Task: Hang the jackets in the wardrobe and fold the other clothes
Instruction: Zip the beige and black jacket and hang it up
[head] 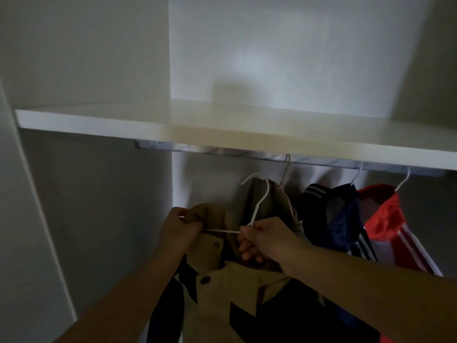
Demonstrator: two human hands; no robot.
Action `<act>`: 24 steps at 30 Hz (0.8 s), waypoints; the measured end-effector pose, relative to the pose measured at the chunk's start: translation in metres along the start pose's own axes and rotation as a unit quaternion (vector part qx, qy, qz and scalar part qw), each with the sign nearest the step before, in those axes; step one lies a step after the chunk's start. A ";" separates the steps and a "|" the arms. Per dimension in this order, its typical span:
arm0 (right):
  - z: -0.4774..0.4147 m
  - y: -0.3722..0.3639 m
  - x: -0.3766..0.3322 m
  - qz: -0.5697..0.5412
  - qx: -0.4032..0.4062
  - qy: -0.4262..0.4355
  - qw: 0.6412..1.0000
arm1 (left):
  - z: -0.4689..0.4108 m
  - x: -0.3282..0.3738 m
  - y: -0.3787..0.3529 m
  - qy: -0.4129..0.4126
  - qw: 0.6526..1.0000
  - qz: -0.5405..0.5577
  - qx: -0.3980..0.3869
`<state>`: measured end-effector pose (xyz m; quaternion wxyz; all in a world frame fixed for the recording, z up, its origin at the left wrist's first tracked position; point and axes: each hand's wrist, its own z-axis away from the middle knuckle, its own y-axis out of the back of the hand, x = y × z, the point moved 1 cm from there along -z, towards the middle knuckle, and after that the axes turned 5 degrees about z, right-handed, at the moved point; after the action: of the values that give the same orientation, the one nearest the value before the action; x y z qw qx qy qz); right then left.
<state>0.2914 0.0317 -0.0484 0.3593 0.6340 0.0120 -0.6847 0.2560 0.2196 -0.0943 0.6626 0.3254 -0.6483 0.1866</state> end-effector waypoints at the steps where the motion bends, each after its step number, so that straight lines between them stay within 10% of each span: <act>1: -0.012 0.002 0.000 0.002 0.018 0.002 1.000 | -0.011 -0.003 -0.005 0.034 0.999 0.038 -0.012; 7: -0.064 0.011 -0.018 -0.020 0.083 0.031 0.996 | -0.053 -0.019 -0.025 0.158 0.972 0.146 -0.096; 24: -0.169 0.012 -0.023 0.117 0.158 0.052 0.979 | -0.108 -0.064 -0.012 0.040 0.999 0.035 -0.001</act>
<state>0.4412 0.1131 -0.0559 0.3313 0.7147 -0.1517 -0.5970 0.3379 0.2948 -0.1536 0.6817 0.2940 -0.6321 0.2221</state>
